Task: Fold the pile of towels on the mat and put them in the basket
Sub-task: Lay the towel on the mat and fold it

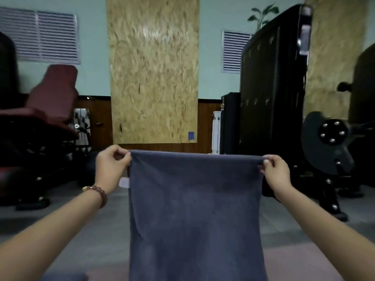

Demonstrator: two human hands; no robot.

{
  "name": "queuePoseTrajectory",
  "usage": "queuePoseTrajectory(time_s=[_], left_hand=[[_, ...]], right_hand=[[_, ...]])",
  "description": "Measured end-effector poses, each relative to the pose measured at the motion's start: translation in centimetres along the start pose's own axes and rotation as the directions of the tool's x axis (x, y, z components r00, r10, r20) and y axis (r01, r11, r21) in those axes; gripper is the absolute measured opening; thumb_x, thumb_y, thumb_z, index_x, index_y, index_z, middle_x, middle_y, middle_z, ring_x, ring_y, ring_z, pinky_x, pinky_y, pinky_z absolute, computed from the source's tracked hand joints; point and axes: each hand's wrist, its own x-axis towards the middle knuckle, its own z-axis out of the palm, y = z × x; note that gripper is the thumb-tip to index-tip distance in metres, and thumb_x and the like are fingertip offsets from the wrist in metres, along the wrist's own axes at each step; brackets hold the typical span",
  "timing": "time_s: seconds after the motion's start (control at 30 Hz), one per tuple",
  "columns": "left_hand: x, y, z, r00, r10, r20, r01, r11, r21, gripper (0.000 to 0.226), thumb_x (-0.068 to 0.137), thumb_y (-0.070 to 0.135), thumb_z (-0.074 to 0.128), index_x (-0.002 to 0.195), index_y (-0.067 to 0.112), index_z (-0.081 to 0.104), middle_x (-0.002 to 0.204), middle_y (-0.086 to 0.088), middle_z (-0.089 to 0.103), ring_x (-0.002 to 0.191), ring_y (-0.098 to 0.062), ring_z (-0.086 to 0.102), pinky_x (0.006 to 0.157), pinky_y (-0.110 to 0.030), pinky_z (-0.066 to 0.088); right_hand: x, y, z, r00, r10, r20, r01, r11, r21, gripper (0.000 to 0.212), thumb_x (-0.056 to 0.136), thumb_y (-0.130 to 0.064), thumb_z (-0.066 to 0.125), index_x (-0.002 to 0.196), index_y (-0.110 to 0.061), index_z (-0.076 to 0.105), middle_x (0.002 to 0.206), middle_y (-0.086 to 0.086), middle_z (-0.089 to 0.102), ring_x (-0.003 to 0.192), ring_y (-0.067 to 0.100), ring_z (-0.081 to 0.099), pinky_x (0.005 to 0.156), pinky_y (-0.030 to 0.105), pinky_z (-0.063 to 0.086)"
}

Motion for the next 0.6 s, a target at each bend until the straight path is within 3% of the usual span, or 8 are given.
queuePoseTrajectory(time_s=[0.1,0.17,0.27,0.33,0.4,0.47,0.53,0.6], left_hand=[[0.0,1.4,-0.2,0.994,0.077,-0.080,-0.082,0.995,-0.058,0.008,0.083,-0.001,0.063,0.077,0.002,0.061,0.074,-0.012,0.063,0.073,-0.027,0.062,0.071,-0.030,0.052],[-1.5,0.9,-1.0,0.996,0.084,-0.042,-0.087,0.993,-0.074,0.006,0.083,-0.001,0.065,0.079,0.003,0.064,0.076,-0.012,0.065,0.075,-0.025,0.064,0.075,-0.036,0.053],[-5.4,-1.7,-2.5,0.985,0.154,0.078,-0.153,0.988,-0.021,0.014,0.081,-0.002,0.067,0.078,0.013,0.065,0.077,-0.002,0.068,0.071,-0.002,0.062,0.074,-0.016,0.051],[-9.0,-4.2,-3.4,0.963,0.196,0.184,-0.206,0.978,0.036,0.029,0.078,-0.003,0.069,0.075,0.025,0.061,0.077,0.014,0.067,0.071,0.010,0.059,0.072,-0.008,0.047],[-13.8,-7.5,-4.3,0.936,0.157,0.317,-0.196,0.976,0.095,0.041,0.076,-0.004,0.071,0.074,0.035,0.056,0.083,0.029,0.064,0.072,0.013,0.058,0.070,-0.012,0.049],[-19.3,-10.6,-5.4,0.883,0.034,0.469,-0.127,0.977,0.170,0.044,0.076,-0.003,0.071,0.074,0.039,0.056,0.084,0.030,0.062,0.069,0.010,0.060,0.066,-0.020,0.051],[-24.4,-12.9,-6.5,0.775,-0.077,0.627,-0.123,0.955,0.270,0.039,0.077,-0.001,0.070,0.082,0.035,0.055,0.080,0.021,0.062,0.064,0.001,0.061,0.064,-0.025,0.050],[-28.7,-14.3,-7.4,0.642,-0.106,0.759,-0.205,0.931,0.304,0.026,0.078,0.007,0.064,0.089,0.028,0.053,0.073,0.015,0.063,0.061,-0.009,0.062,0.061,-0.021,0.045]], right_hand=[[-0.2,-0.8,-0.8,0.978,-0.187,-0.094,0.189,0.982,0.014,0.024,0.096,-0.004,0.041,0.090,-0.023,0.055,0.108,0.014,0.056,0.096,0.027,0.060,0.071,0.024,0.052],[-2.3,0.1,-2.3,0.958,-0.265,-0.108,0.266,0.964,-0.001,0.029,0.096,-0.002,0.040,0.088,-0.028,0.052,0.107,0.013,0.054,0.093,0.021,0.061,0.080,0.020,0.051],[-7.5,3.0,-5.0,0.926,-0.372,-0.063,0.363,0.923,-0.128,0.024,0.095,0.004,0.038,0.097,-0.017,0.050,0.100,0.008,0.049,0.085,-0.006,0.056,0.077,0.002,0.042],[-11.3,5.8,-6.8,0.912,-0.409,0.038,0.407,0.888,-0.212,0.021,0.095,0.006,0.038,0.099,-0.010,0.051,0.097,0.005,0.046,0.079,-0.005,0.050,0.077,0.004,0.038],[-15.4,9.5,-8.8,0.922,-0.335,0.194,0.383,0.864,-0.327,0.014,0.096,-0.002,0.040,0.097,-0.001,0.054,0.094,0.004,0.045,0.079,0.010,0.046,0.071,0.014,0.033],[-20.3,13.3,-10.8,0.897,-0.224,0.382,0.387,0.815,-0.430,0.024,0.095,-0.016,0.038,0.098,0.001,0.054,0.094,0.002,0.049,0.079,0.012,0.044,0.070,0.019,0.030],[-25.1,16.0,-12.6,0.843,-0.006,0.537,0.347,0.770,-0.536,0.019,0.094,-0.012,0.040,0.104,-0.004,0.054,0.099,0.004,0.051,0.082,0.020,0.050,0.072,0.027,0.036],[-28.4,18.9,-13.8,0.753,0.245,0.611,0.311,0.686,-0.658,0.021,0.093,-0.004,0.042,0.108,-0.008,0.055,0.100,0.003,0.050,0.087,0.028,0.053,0.071,0.033,0.039]])
